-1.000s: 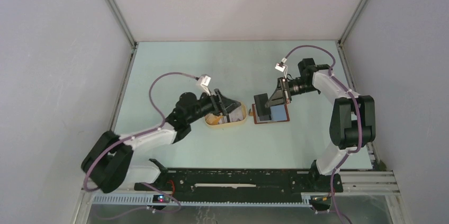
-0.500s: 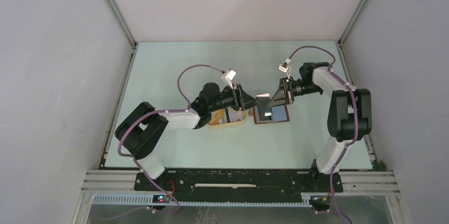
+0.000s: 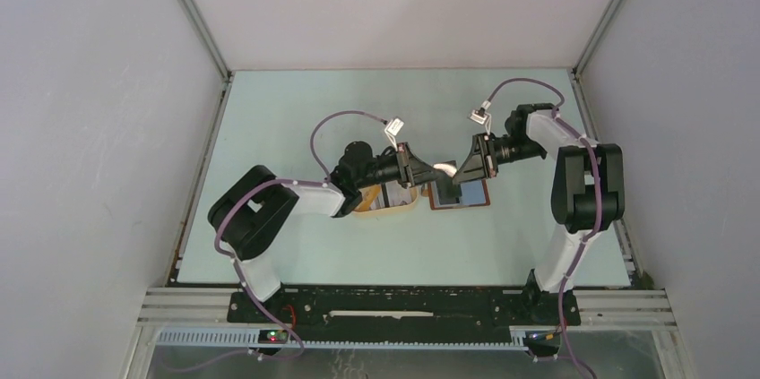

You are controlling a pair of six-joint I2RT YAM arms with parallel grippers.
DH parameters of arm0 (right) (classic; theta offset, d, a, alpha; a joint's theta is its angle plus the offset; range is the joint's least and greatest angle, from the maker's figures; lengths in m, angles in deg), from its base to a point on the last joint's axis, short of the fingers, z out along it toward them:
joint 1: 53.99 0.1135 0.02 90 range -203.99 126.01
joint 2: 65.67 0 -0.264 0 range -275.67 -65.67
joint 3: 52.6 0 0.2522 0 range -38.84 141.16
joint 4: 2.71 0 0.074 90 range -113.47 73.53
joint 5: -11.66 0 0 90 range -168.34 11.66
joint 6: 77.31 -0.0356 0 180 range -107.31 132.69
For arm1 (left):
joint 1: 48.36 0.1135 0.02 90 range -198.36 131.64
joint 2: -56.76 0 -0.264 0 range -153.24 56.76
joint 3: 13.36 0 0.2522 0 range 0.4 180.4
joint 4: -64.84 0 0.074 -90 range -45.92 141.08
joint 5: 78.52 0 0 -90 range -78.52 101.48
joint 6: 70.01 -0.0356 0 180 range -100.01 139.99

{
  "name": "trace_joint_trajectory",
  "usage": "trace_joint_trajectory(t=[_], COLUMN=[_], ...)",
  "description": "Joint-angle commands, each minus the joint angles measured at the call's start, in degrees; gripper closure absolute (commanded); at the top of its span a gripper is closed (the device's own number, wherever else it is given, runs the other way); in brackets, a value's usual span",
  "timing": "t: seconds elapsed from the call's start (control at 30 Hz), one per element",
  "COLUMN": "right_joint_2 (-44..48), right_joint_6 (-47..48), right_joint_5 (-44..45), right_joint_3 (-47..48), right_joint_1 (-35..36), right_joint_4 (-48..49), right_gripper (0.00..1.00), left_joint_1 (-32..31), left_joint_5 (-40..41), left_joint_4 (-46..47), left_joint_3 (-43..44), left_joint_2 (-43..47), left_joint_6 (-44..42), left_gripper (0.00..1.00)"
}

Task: Put the credit cards into the card holder
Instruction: Insert the credit card into the card holder.

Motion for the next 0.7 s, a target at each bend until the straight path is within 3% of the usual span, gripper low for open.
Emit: trace_joint_trajectory(t=[0.0, 0.07, 0.17, 0.27, 0.4, 0.5, 0.67], right_joint_2=[0.4, 1.0, 2.0, 3.4, 5.1, 4.2, 2.7], right_joint_6=[1.2, -0.9, -6.8, -17.0, -34.9, -39.9, -40.7], right_joint_5=[0.8, 2.5, 4.7, 9.4, 21.2, 28.0, 31.6], right_joint_3=[2.1, 2.1, 1.3, -2.1, -6.9, -7.4, -7.4], right_joint_1=[-0.1, -1.8, -7.2, -12.2, -14.6, -14.3, -11.8], right_joint_4=[-0.6, 1.2, 6.5, 16.6, 31.8, 36.2, 37.1], right_gripper=[0.76, 0.60, 0.52, 0.51, 0.63, 0.67, 0.62], left_joint_1=[-0.1, 0.1, 0.1, 0.1, -0.7, -1.6, -2.8], left_joint_5=[0.1, 1.5, 4.6, 7.1, 10.5, 13.8, 17.7], left_joint_4=[1.4, -2.1, -7.5, -11.0, -14.7, -18.5, -21.3], left_joint_3=[2.9, 3.1, 3.8, 5.9, 9.8, 12.6, 14.2], left_joint_2=[-0.5, -0.6, -1.2, -2.8, -5.6, -7.8, -10.8], left_joint_6=[-0.1, -1.3, -2.5, -2.2, -1.1, -0.9, -0.2], left_gripper=[1.00, 1.00, 1.00, 1.00, 1.00, 1.00, 1.00])
